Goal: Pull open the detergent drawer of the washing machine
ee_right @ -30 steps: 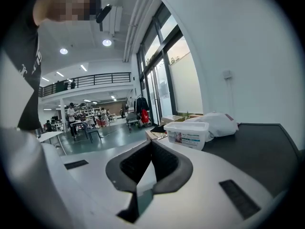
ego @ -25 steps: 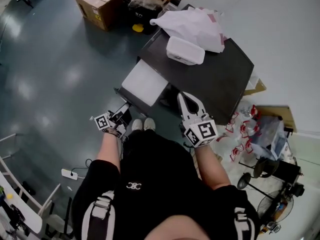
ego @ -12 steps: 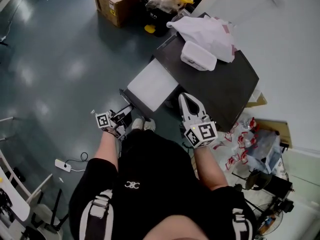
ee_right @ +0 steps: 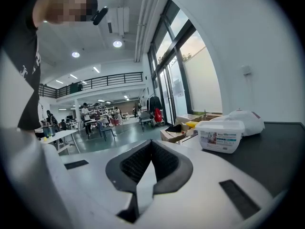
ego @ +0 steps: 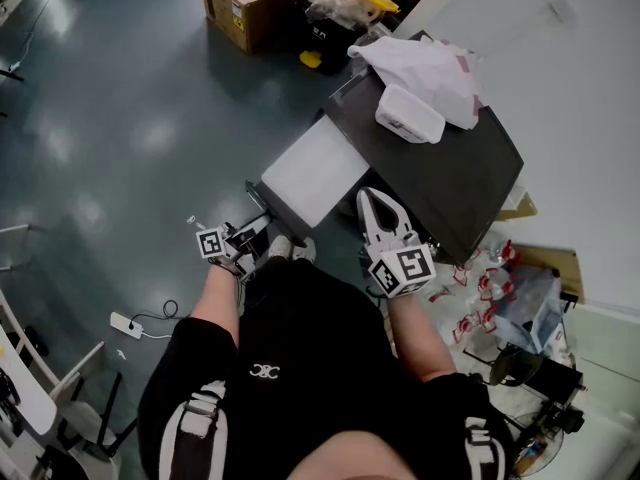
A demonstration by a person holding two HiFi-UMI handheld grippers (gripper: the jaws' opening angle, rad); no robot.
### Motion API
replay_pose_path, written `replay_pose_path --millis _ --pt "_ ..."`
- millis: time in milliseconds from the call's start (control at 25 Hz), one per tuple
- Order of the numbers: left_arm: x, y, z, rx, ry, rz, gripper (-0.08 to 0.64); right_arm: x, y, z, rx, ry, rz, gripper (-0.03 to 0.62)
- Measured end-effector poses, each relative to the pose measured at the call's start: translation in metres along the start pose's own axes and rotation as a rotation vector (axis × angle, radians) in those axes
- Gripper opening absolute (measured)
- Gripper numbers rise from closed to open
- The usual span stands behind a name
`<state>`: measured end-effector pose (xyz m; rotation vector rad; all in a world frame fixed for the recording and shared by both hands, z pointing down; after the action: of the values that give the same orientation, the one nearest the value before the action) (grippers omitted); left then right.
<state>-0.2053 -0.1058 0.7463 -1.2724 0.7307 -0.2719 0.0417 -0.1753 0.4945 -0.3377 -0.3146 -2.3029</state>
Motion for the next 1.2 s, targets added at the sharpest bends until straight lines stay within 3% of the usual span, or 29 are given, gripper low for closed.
replay_pose_path --millis 520,760,920,1000,1120,1200 --pt "-0.029 0.012 0.012 0.029 0.005 -0.003 0.147 -0.004 -0.031 0.013 -0.013 -0.001 -0.028 0.000" --pt "-0.041 0.002 0.021 0.011 0.034 -0.171 0.167 -0.008 -0.046 0.016 -0.003 0.004 -0.045 0.000" --pt "-0.038 0.009 0.023 0.051 0.074 -0.217 0.167 -0.023 -0.052 0.012 -0.023 0.038 -0.081 0.000" --pt "-0.043 0.009 0.026 0.104 0.103 -0.330 0.155 -0.035 -0.054 0.014 -0.032 0.047 -0.093 0.000" --pt "-0.065 0.020 0.034 0.246 0.161 -0.649 0.100 -0.059 -0.061 0.015 -0.024 0.065 -0.093 0.000" --pt "-0.076 0.041 0.042 0.356 0.207 -0.822 0.005 -0.074 -0.065 0.017 -0.025 0.078 -0.092 0.000"
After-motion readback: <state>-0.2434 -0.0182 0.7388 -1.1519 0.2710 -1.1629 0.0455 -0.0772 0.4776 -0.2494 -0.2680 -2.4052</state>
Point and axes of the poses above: the fingertips, and each gripper's own axes: x forward along the fingers, y to its right, z out of its underside, the point moved 7 cm from there along -x, backward along the fingers, and after that the axes turned 7 degrees about -y, right-handed, at the moved point
